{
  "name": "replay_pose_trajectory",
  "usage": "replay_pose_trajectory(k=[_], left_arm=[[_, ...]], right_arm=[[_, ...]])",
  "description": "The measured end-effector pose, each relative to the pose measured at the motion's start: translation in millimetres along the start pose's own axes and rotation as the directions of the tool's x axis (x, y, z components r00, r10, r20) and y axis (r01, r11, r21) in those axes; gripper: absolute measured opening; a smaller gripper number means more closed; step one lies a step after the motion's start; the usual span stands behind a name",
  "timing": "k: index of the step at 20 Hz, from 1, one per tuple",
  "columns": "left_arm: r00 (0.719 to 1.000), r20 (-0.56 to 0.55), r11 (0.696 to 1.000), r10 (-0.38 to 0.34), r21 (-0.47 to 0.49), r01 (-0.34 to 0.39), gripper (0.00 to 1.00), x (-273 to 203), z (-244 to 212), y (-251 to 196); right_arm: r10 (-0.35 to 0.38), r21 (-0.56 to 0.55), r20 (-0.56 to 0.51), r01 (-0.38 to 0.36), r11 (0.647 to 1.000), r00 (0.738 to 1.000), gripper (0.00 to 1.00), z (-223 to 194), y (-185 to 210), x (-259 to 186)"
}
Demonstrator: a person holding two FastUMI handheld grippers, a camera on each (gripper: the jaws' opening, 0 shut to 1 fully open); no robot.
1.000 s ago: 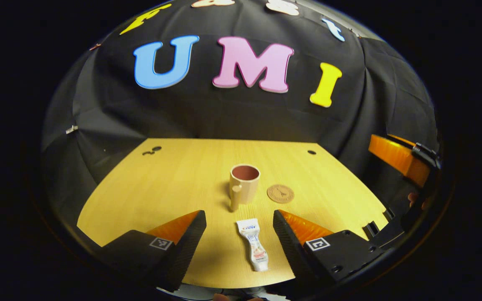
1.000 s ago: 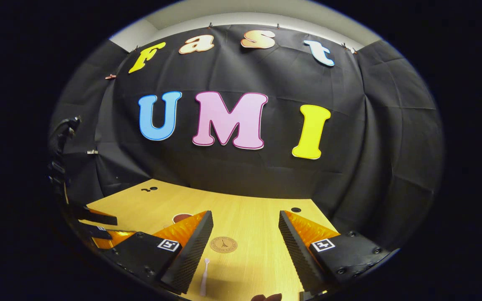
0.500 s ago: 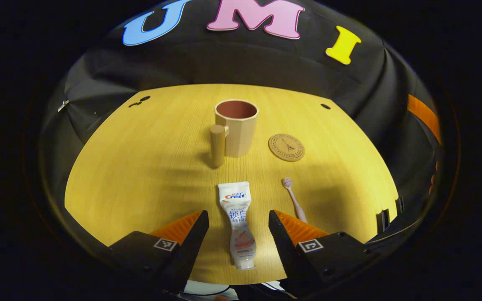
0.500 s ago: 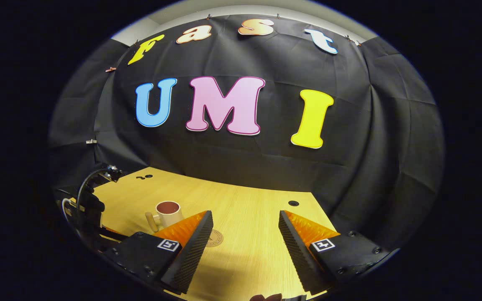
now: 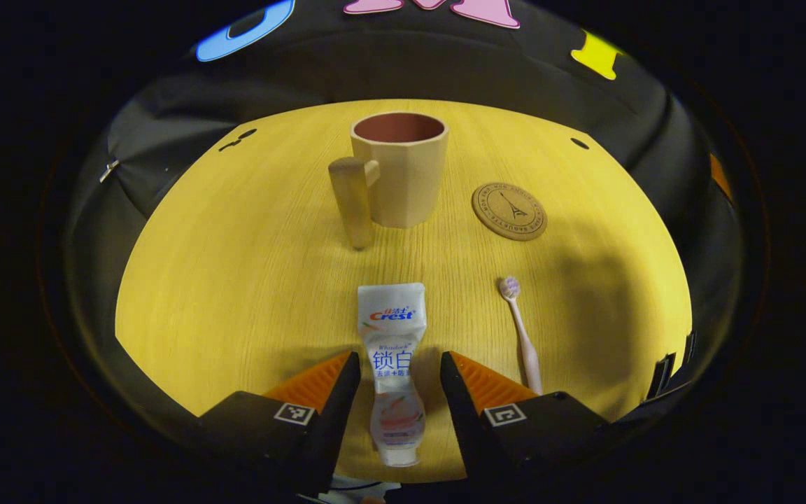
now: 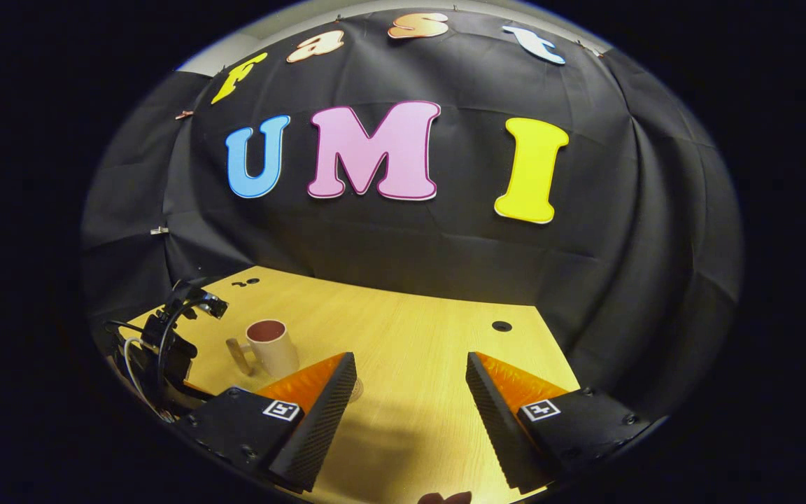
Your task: Put the toothbrush and toothpaste on the desktop into the cup, then pick up the cup and place it on the coaster on the desktop.
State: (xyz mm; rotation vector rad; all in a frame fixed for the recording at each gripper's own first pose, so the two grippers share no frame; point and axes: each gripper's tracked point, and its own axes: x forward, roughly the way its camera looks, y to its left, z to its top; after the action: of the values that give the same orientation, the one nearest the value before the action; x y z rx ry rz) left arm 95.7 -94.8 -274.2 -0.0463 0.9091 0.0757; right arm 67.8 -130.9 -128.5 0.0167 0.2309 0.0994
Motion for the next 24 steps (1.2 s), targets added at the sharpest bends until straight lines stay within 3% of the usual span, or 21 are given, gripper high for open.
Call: replay_pose_trajectory(k=[3, 5, 6, 11, 14, 16, 20, 24], left_arm=[[0.999, -0.03, 1.0, 0.014, -0.023, -0.015, 0.7, 6.0, -4.5, -2.4], [0.999, -0.031, 1.0, 0.014, -0.027, -0.015, 0.74, 6.7, -4.3, -4.0], [0.999, -0.035, 1.0, 0.01, -0.025, -0.011, 0.69, 6.0, -5.6, -4.9], [0.995, -0.095, 1.0, -0.011, 0.0, 0.011, 0.69, 6.7, -7.4, -4.5], [0.994, -0.101, 0.998, -0.035, 0.053, 0.04, 0.59, 6.5, -6.0, -2.8], [0.994, -0.091, 0.993, -0.058, 0.098, 0.066, 0.35, 6.0, -4.5, -2.2], [0.985, -0.078, 0.973, -0.156, 0.161, 0.167, 0.25, 4.4, -4.7, -1.5], [0.953, -0.115, 0.949, -0.28, 0.119, 0.293, 0.21, -9.0, -8.8, 8.8]], right_arm=[[0.019, -0.003, -0.016, -0.019, 1.0, 1.0, 0.97, -9.4, -5.0, 4.8], [0.029, -0.023, -0.025, -0.03, 0.999, 0.999, 0.97, -14.3, -5.1, 4.9], [0.028, -0.021, -0.029, -0.028, 0.999, 0.999, 0.97, -15.3, -5.8, 4.2], [-0.008, -0.028, -0.102, 0.006, 1.0, 0.995, 0.97, -36.6, 5.5, -2.8], [-0.016, 0.016, -0.173, 0.02, 1.0, 0.985, 0.97, -53.1, 29.1, -13.7], [-0.018, 0.043, -0.238, 0.029, 0.999, 0.971, 0.97, -68.3, 49.0, -18.5], [-0.003, 0.062, -0.38, 0.029, 0.998, 0.925, 0.98, -100.6, 94.8, -28.0], [0.006, 0.066, -0.495, 0.03, 0.997, 0.869, 0.98, -132.1, 130.8, -30.5]])
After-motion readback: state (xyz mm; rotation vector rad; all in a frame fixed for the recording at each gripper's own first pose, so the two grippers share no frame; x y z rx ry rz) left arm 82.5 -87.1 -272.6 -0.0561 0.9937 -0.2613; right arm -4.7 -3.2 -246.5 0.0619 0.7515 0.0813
